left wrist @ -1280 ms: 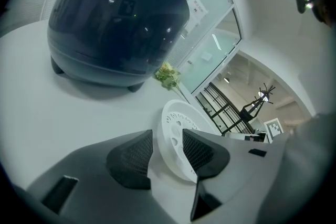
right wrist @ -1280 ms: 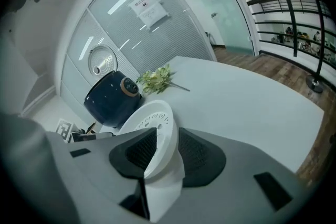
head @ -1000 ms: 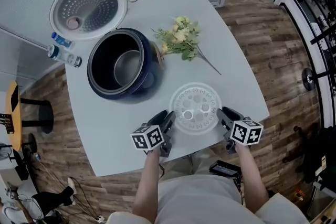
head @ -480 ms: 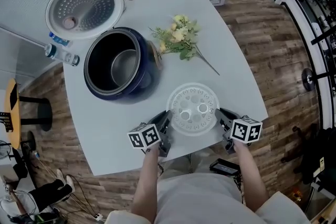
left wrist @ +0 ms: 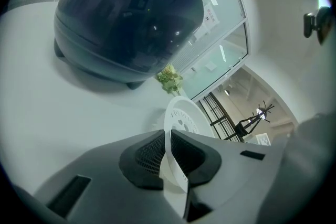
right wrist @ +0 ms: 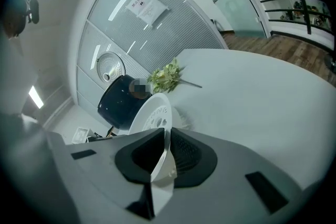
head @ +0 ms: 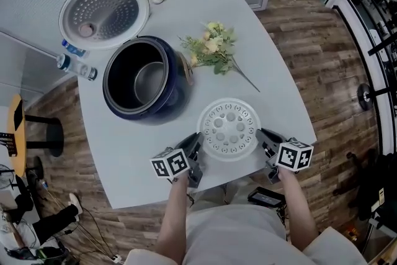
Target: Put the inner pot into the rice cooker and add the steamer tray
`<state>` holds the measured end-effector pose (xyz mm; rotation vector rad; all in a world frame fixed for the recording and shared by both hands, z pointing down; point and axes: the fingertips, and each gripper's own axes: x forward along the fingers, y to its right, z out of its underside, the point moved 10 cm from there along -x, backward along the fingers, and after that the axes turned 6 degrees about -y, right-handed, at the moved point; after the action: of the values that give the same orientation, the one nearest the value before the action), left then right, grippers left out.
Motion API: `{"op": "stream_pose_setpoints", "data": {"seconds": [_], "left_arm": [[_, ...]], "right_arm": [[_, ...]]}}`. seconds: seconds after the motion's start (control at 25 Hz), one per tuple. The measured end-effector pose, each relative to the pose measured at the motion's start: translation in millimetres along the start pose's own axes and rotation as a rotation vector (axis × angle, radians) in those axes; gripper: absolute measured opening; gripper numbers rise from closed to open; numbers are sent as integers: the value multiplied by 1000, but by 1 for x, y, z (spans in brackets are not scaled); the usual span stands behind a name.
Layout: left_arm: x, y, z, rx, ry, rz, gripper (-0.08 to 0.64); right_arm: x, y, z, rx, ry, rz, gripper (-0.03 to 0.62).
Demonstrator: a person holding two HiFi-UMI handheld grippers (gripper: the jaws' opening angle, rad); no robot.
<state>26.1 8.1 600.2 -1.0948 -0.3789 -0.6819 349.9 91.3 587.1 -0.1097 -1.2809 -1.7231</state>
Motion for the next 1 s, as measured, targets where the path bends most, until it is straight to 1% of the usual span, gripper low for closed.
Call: {"op": "stream_pose_setpoints", "data": {"seconds": [0.24,0.48,0.72,0.84,1.0], "left_arm": [[-2,11,-11,23,14,24,38],[-18,35,-20,86,38,37,37],[-30,51,-42,122,107,56,35],[-40,59,-52,127,134,88,35],[-55,70,-63,145,173,109,35]], "right_arm": [[-10,-6,-6,36,47,-7,43],[-25,-14,-9,53,89,-28,40],[-32,-31,-25,25,160,-35,38],[-38,-42,-31,18,215,-53,38],[-47,-58,-44,-40,248,-74,38]]}}
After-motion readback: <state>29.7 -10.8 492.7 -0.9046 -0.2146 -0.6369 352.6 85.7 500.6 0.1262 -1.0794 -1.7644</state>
